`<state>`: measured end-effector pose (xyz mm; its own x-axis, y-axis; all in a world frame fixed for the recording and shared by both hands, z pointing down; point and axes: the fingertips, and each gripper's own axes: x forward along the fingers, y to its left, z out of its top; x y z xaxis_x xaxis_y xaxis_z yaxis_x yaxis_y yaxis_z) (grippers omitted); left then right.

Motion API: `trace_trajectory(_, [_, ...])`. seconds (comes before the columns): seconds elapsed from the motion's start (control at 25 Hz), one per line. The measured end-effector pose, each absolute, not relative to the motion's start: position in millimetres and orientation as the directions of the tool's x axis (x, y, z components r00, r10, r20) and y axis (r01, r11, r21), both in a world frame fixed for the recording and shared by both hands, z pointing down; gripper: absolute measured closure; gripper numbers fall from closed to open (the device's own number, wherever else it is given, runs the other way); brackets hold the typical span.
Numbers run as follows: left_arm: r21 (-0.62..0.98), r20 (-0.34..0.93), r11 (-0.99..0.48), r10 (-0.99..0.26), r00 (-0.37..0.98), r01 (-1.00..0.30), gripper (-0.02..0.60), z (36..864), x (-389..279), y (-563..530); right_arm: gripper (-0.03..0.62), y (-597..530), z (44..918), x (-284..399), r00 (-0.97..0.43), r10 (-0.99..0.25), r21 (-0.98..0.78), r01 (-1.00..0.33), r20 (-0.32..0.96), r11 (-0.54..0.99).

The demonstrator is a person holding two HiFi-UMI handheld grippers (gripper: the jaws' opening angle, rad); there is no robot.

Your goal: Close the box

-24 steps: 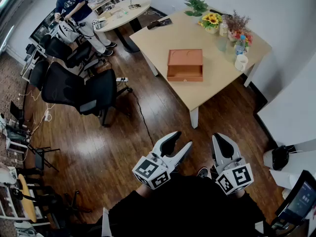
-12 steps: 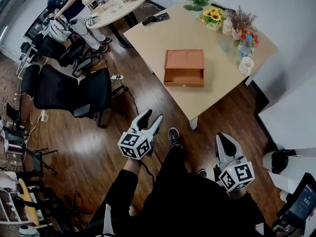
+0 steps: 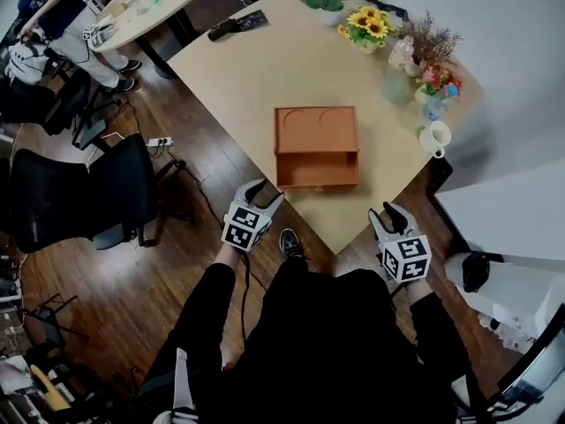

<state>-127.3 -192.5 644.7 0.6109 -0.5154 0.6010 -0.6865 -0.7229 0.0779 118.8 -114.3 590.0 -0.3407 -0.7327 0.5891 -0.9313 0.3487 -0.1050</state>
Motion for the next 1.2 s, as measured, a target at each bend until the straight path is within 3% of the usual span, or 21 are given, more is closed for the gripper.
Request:
trace_trajectory(0.12, [0.012,0.636,-0.766,-0.49,0.596,-0.643,0.377,666,-118,-190,0.395,-140,646,123,-0.344,-0.625,0.003,-0.875,0.701,0.485])
trace_trajectory(0.24, [-0.064,0.658,-0.788,-0.495,0.567,-0.613,0.283,685,-110,-197,0.368,-166,677,119,-0.367,-0.569,0.051,-0.808,0.736,0.587])
trace_trajectory(0.36, [-0.075,0.701,-0.789,-0.476,0.53,-0.609,0.264,702,-107,-197,0.345,-183,692,111,-0.383,-0.534,0.071,-0.76,0.754,0.646])
trace_trajectory(0.6, [-0.015,0.736,-0.755,-0.453,0.504,-0.656,0.272,706,-99,-208,0.348,-195,697,95,-0.413,-0.493,0.107,-0.674,0.766,0.73])
trace_trajectory(0.72, [-0.032,0.727,-0.76,-0.463,0.507,-0.649,0.367,700,-97,-216,0.385,-203,694,93,-0.425,-0.502,0.091,-0.689,0.753,0.719])
trace_trajectory(1.2, [-0.009,0.719,-0.727,-0.482,0.5,-0.687,0.377,694,-96,-259,0.398,-244,692,94,-0.406,-0.522,0.04,-0.761,0.75,0.648])
